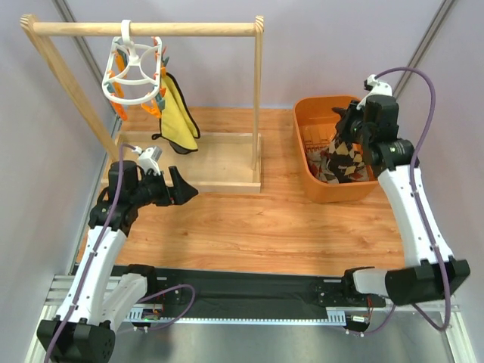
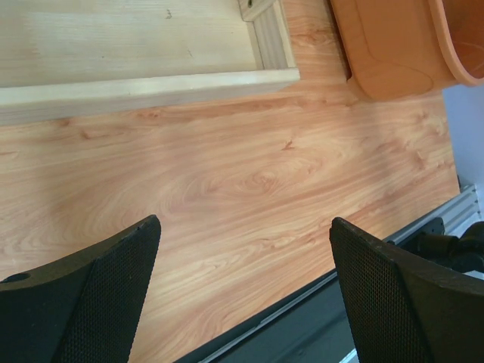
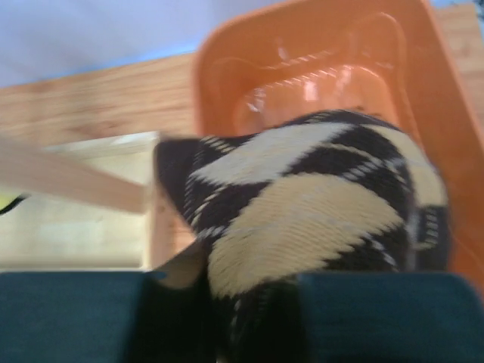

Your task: Remove the socks clipped to the hanger

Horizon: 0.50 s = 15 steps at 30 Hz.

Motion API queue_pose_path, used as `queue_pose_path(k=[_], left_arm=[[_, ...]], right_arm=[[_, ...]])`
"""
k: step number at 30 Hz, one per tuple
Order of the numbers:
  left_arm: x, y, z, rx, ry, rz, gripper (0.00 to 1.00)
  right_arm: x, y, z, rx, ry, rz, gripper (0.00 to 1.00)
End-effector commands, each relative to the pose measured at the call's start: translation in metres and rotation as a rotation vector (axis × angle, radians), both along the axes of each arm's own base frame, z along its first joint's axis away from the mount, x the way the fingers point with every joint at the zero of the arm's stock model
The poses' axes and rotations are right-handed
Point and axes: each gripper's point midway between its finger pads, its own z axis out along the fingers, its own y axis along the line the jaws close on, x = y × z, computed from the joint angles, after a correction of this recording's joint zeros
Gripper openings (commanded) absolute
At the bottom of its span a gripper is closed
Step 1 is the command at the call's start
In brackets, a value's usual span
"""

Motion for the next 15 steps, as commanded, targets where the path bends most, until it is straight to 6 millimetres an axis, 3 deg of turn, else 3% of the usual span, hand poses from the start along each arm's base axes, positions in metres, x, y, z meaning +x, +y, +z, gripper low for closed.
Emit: queue_pose_path(k=[1,2,3,4,5,6,7,8,11,15], left_arm=[[-0.006,0.003,0.009,0.040,-0.054,-0.024,1.00],[-0.007,0.001,0.010,0.032,-0.060,-0.030,1.00],[-0.008,0.001,0.011,0.028,-0.062,-0.033,1.00],[-0.009,0.000,0.011,0.025,-0.062,-0.040,1.00],[-0.009,-0.001,0.012,0.025,-0.065,-0.042,1.00],[-0.008,0.000,0.012,0.026,-0.064,-0.043,1.00],[-0.008,0.000,0.012,0.027,-0.066,-0.042,1.00],[-0.008,-0.001,0.012,0.025,-0.062,-0.042,1.00],[-0.010,-0.002,0.013,0.018,-0.068,-0.050,1.00],[-0.011,-0.002,0.018,0.013,-0.090,-0.052,1.00]], right_arm=[[0.034,-0.033,-0.071,-0.053,0.192,-0.072,0.24],[0.045,-0.035,-0.082,-0.039,0.207,-0.061,0.40],[0.054,-0.035,-0.084,-0.039,0.215,-0.057,0.51],[0.058,-0.028,-0.112,-0.042,0.315,-0.019,0.57],[0.058,-0.028,-0.118,-0.048,0.362,-0.023,0.65],[0.064,-0.028,-0.105,-0.052,0.359,-0.028,0.68],[0.064,-0.036,-0.116,-0.101,0.406,-0.071,0.71],[0.054,-0.038,-0.120,-0.127,0.459,-0.086,0.81],[0.041,-0.047,-0.101,-0.218,0.448,-0.164,0.97],[0.016,-0.044,-0.072,-0.248,0.370,-0.211,1.00]])
